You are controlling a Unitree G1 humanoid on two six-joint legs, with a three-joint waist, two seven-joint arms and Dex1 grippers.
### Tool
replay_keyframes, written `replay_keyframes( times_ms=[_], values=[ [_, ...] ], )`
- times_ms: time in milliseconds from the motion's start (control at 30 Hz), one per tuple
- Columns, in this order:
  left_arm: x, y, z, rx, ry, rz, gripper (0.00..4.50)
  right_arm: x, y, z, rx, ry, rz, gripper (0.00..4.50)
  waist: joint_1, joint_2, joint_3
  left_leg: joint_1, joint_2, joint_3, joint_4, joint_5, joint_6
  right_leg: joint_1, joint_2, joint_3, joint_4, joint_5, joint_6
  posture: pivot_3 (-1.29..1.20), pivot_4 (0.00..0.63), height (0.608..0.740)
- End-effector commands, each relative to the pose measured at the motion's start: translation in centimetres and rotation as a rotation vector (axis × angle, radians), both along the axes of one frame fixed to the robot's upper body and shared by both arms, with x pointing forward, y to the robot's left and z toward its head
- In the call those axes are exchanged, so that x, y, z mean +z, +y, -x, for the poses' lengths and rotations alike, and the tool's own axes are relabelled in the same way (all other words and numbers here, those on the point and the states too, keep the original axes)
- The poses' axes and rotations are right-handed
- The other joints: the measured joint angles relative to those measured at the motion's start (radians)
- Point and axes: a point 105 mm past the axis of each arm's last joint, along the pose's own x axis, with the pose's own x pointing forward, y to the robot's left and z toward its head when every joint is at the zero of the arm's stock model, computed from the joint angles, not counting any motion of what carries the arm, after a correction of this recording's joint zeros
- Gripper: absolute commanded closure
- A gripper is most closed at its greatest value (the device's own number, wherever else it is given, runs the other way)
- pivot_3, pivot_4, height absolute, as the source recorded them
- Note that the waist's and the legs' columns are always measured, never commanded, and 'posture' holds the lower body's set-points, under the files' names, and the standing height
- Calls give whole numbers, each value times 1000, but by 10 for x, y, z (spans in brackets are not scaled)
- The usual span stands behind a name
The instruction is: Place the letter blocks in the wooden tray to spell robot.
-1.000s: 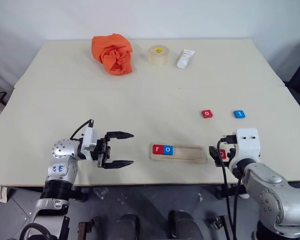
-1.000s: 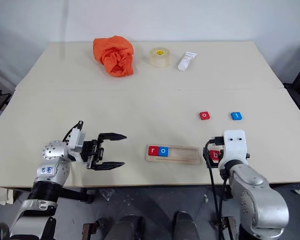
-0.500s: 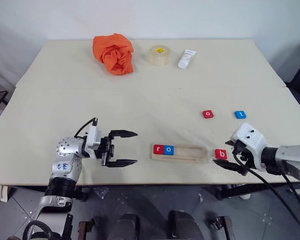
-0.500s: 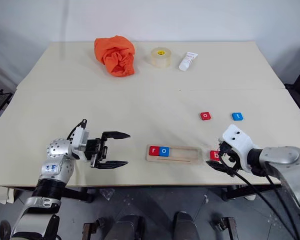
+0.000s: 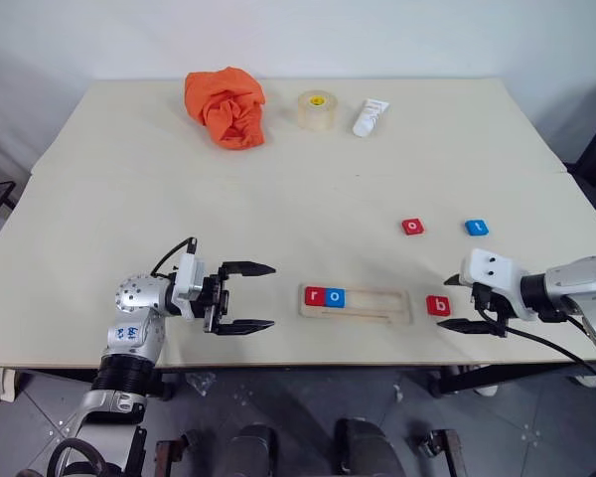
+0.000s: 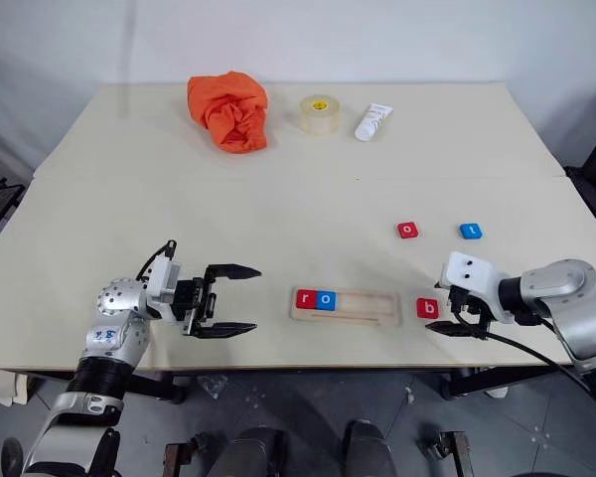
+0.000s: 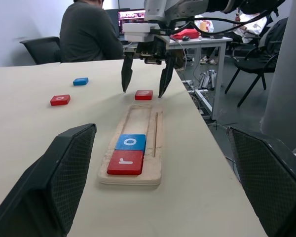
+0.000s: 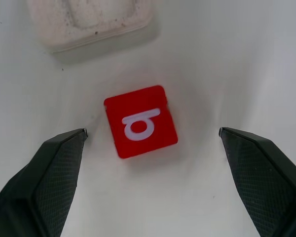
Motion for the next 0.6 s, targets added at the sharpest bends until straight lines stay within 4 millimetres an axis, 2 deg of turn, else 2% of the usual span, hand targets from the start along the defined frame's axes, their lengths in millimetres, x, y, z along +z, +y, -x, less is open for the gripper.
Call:
replay_keyframes(
  times_ms=[33,100,333,367,500,600],
  values=[
    [7,0,3,-10,-44,11,0,-8,-2,2,13,32,38,192,0,0,0,0,0,0,0,0,0,0,0,0,0,0,0,0,150,740],
    [7,0,4,-8,-44,10,0,-11,-2,4,31,44,46,605,0,0,0,0,0,0,1,0,0,0,0,0,0,0,0,0,150,740],
    [5,1,6,-5,-42,10,0,-4,0,1,39,12,50,2832,0,0,0,0,0,0,6,0,0,2,0,0,0,0,0,0,150,740],
    [5,1,6,-5,-42,10,0,-2,0,1,39,11,49,3035,0,0,0,0,0,0,7,0,0,2,0,0,0,0,0,0,150,740],
    [3,2,6,-8,-40,7,0,16,6,1,19,10,8,3033,1,0,0,0,1,0,9,0,0,3,-1,1,0,0,0,0,150,740],
    [2,6,6,-8,-38,-3,0,40,25,-1,40,-3,-11,3033,-2,1,0,-1,0,0,9,-1,0,1,-8,1,1,0,-1,0,150,740]
  ],
)
